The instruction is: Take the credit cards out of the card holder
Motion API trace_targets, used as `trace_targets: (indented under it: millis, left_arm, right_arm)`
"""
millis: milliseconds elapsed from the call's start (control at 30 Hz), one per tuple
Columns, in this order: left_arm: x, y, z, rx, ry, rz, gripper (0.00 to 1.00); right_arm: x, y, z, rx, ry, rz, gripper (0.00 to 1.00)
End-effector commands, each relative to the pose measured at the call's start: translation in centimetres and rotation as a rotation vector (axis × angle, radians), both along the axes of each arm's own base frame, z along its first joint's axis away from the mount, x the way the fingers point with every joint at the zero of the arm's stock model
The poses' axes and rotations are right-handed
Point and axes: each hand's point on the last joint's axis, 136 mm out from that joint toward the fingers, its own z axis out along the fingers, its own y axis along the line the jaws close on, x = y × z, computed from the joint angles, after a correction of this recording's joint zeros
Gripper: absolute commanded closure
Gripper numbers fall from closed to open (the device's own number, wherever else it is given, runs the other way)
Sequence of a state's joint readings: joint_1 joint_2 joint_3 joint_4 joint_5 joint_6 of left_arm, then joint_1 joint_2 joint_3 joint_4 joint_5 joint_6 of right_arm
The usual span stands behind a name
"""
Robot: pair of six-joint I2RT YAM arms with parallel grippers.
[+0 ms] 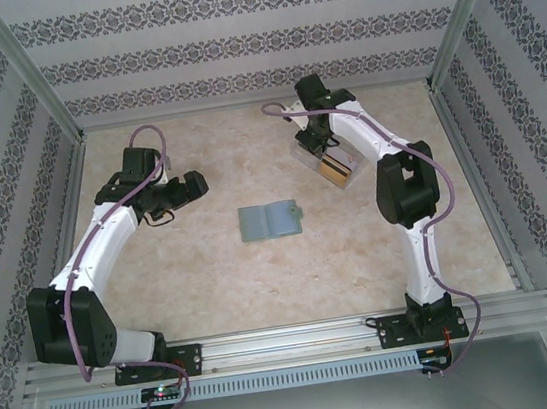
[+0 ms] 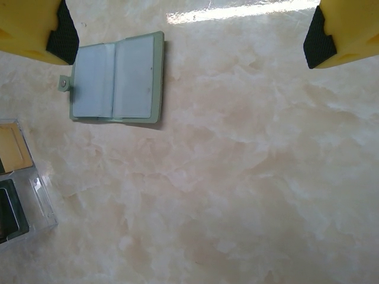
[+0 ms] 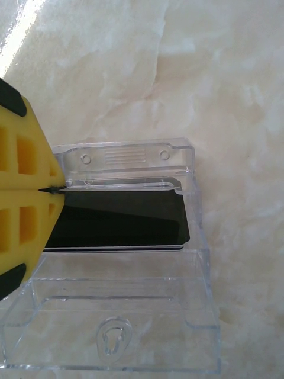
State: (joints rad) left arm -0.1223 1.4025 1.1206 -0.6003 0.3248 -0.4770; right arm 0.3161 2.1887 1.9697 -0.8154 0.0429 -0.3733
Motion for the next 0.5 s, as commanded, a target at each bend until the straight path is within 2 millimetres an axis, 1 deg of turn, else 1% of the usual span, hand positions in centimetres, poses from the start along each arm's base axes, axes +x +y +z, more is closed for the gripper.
trace_targets:
  millis: [0,100,267,367,467]
  left_arm:
    - [-0.3,0.3,-0.4,0.004,0.017,-0.01,0.01]
    - [-0.3,0.3,-0.5,0.006,0.019,-0.01,0.01]
    - [-0.3,0.3,-0.5,0.005,0.02,-0.011,0.01]
    - [-0.2,0.3,-0.6,0.005,0.023,-0.01,0.01]
    - [-0.2,0.2,-0.7,0.003,0.025,-0.013,0.0]
  right_arm:
    - [0.2,0.3,3.3,0.054,-0.059,0.004,1.0]
    - [0.4,0.2,4.0,0.061,-0.079,-0.005,1.0]
    - [0.6,-0.6,4.1,0.035,-0.097,-0.034,1.0]
    - [0.6,-0.8,3.8,0.019,-0.1,-0.03,1.0]
    - [0.5,-1.2,2.8,-0.015,-0.081,-0.023,1.0]
